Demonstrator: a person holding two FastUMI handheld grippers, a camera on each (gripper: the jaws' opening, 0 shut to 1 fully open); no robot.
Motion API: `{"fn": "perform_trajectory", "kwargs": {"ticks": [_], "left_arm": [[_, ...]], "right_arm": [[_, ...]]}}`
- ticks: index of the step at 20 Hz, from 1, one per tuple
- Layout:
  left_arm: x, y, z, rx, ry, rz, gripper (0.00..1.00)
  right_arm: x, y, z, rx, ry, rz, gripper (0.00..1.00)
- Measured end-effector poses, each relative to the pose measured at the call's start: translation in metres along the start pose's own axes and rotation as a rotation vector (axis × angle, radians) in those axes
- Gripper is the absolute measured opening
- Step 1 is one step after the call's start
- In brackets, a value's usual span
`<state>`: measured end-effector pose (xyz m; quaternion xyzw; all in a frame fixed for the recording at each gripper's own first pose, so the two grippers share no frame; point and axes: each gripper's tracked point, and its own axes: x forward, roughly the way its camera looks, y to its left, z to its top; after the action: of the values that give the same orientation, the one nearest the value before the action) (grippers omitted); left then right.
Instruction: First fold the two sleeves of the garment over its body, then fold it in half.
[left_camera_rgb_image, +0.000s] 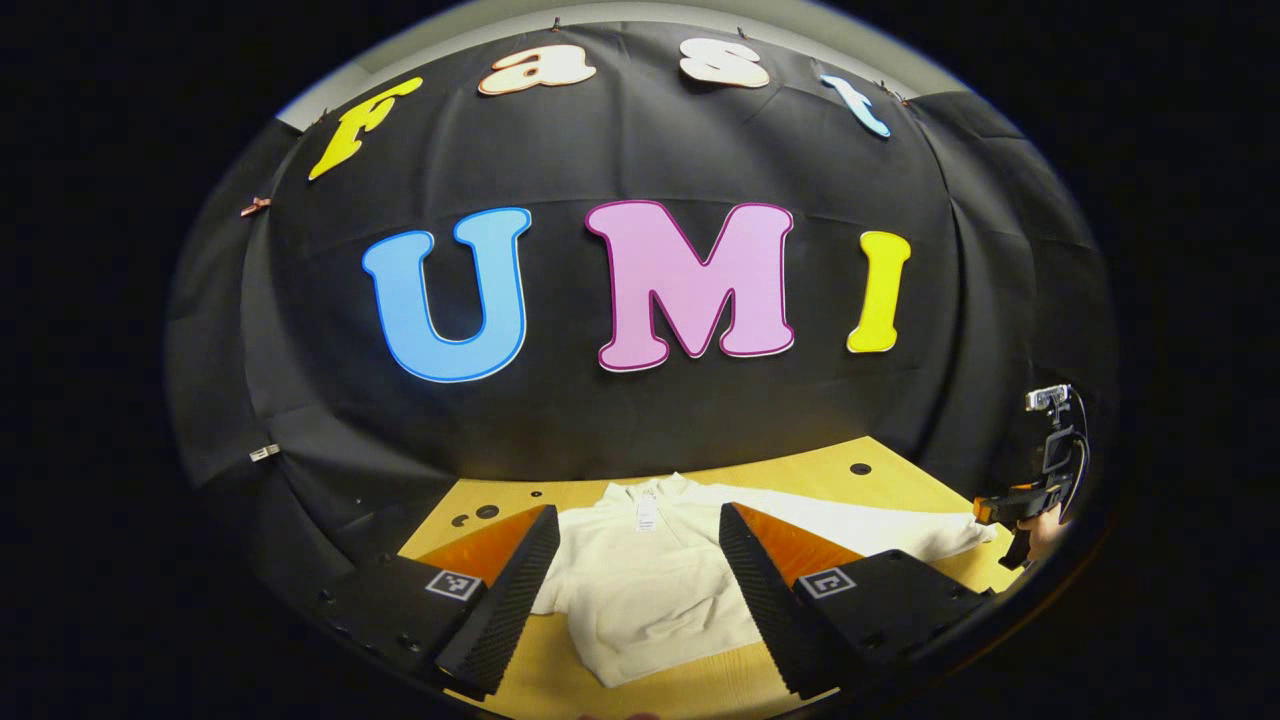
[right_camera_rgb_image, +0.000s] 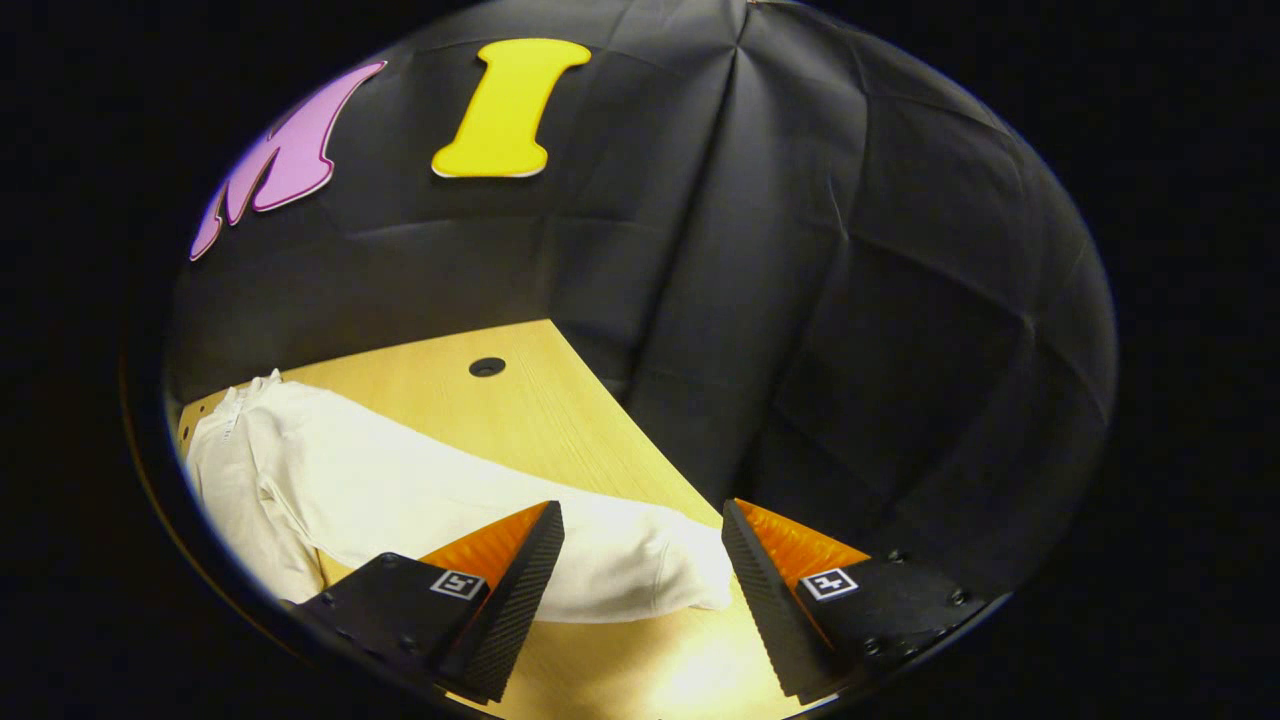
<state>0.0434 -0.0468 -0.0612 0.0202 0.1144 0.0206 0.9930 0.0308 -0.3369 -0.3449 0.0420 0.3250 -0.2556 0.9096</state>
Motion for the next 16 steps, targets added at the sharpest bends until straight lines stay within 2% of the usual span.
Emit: {"fn": "perform_trajectory", "kwargs": {"ticks": [6, 9, 16], "left_arm": [[-0.006, -0.008, -0.008, 0.040, 0.030, 0.020, 0.99], [-0.009, -0.013, -0.011, 0.029, 0.039, 0.018, 0.99], [-0.013, -0.032, -0.013, 0.047, 0.043, -0.002, 0.99]], "right_arm": [[0.033, -0.029, -0.045, 0.045, 0.129, -0.021, 0.98], [0.043, -0.033, -0.063, 0.059, 0.186, -0.040, 0.98], [0.046, -0.028, -0.074, 0.194, 0.226, 0.019, 0.97]]}}
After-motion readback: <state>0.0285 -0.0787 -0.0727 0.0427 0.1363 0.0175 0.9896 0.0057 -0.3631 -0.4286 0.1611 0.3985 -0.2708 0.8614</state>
